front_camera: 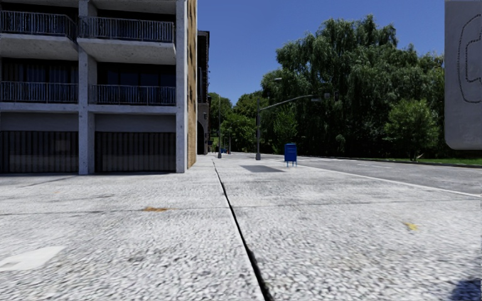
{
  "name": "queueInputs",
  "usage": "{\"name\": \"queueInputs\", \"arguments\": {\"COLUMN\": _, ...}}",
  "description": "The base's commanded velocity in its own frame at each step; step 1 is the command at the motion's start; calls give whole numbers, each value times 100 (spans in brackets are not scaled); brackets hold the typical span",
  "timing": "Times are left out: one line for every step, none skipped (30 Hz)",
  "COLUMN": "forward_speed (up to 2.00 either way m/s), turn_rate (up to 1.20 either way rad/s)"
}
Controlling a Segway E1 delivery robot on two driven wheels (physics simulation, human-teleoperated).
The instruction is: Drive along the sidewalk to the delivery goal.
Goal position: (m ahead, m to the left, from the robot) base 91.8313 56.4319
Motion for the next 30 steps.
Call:
{"name": "queueInputs", "arguments": {"forward_speed": 200, "turn_rate": 0}}
{"name": "queueInputs", "arguments": {"forward_speed": 200, "turn_rate": 0}}
{"name": "queueInputs", "arguments": {"forward_speed": 200, "turn_rate": 0}}
{"name": "queueInputs", "arguments": {"forward_speed": 200, "turn_rate": 0}}
{"name": "queueInputs", "arguments": {"forward_speed": 200, "turn_rate": 0}}
{"name": "queueInputs", "arguments": {"forward_speed": 200, "turn_rate": 0}}
{"name": "queueInputs", "arguments": {"forward_speed": 200, "turn_rate": 0}}
{"name": "queueInputs", "arguments": {"forward_speed": 200, "turn_rate": 0}}
{"name": "queueInputs", "arguments": {"forward_speed": 200, "turn_rate": 0}}
{"name": "queueInputs", "arguments": {"forward_speed": 200, "turn_rate": 0}}
{"name": "queueInputs", "arguments": {"forward_speed": 200, "turn_rate": 0}}
{"name": "queueInputs", "arguments": {"forward_speed": 200, "turn_rate": 0}}
{"name": "queueInputs", "arguments": {"forward_speed": 200, "turn_rate": 0}}
{"name": "queueInputs", "arguments": {"forward_speed": 200, "turn_rate": 0}}
{"name": "queueInputs", "arguments": {"forward_speed": 200, "turn_rate": 0}}
{"name": "queueInputs", "arguments": {"forward_speed": 200, "turn_rate": 0}}
{"name": "queueInputs", "arguments": {"forward_speed": 200, "turn_rate": 0}}
{"name": "queueInputs", "arguments": {"forward_speed": 200, "turn_rate": 0}}
{"name": "queueInputs", "arguments": {"forward_speed": 200, "turn_rate": 0}}
{"name": "queueInputs", "arguments": {"forward_speed": 200, "turn_rate": 0}}
{"name": "queueInputs", "arguments": {"forward_speed": 200, "turn_rate": 0}}
{"name": "queueInputs", "arguments": {"forward_speed": 200, "turn_rate": 0}}
{"name": "queueInputs", "arguments": {"forward_speed": 200, "turn_rate": 0}}
{"name": "queueInputs", "arguments": {"forward_speed": 200, "turn_rate": 0}}
{"name": "queueInputs", "arguments": {"forward_speed": 200, "turn_rate": 0}}
{"name": "queueInputs", "arguments": {"forward_speed": 200, "turn_rate": 1}}
{"name": "queueInputs", "arguments": {"forward_speed": 200, "turn_rate": 1}}
{"name": "queueInputs", "arguments": {"forward_speed": 200, "turn_rate": 7}}
{"name": "queueInputs", "arguments": {"forward_speed": 200, "turn_rate": 12}}
{"name": "queueInputs", "arguments": {"forward_speed": 200, "turn_rate": 14}}
